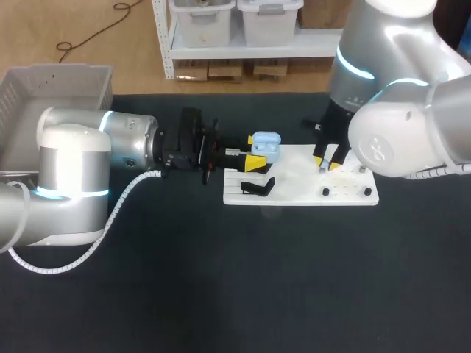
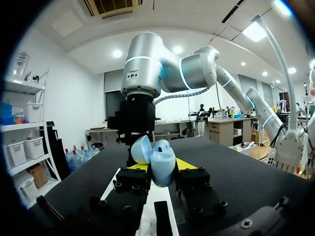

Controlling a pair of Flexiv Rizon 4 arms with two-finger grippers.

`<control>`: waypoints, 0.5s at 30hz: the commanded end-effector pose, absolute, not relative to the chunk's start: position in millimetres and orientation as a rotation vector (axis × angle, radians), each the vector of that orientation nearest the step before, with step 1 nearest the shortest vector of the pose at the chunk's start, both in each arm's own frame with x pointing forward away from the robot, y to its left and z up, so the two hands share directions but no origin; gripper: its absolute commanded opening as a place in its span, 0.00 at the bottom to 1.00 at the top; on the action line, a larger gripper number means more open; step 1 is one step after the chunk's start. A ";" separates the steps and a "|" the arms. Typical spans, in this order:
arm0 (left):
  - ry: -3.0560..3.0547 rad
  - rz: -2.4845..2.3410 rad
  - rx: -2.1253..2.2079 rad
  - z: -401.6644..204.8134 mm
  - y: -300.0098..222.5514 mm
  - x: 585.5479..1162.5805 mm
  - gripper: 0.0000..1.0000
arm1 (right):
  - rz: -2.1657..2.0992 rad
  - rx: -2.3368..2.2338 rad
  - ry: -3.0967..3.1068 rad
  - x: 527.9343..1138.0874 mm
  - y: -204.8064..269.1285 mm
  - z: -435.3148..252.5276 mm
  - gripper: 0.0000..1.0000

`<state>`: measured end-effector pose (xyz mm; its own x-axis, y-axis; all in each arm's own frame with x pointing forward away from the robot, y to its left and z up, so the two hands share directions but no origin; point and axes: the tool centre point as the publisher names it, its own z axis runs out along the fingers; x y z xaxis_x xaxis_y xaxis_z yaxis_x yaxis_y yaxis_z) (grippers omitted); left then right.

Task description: Pick up each earbud case from the left stands, insert the matching earbuds, close the lid, and place the case in the box.

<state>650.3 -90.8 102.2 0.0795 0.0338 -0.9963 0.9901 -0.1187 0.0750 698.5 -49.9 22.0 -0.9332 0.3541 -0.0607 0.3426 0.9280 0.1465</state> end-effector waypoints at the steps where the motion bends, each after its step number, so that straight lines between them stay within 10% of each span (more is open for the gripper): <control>1: 1.122 -1.214 1.357 102.1 -90.7 649.3 0.00 | 0.259 0.546 2.996 690.9 -59.2 37.1 0.00; 15: 1.122 -1.214 1.357 102.1 -90.7 649.3 0.00 | 0.310 0.370 2.964 666.2 -50.4 104.8 0.00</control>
<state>650.3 -90.8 102.2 0.0795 0.0338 -0.9963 0.9901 -0.1187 0.0750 684.2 -49.5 81.9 -0.9571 0.2716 -0.1012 0.2454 0.9451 0.2157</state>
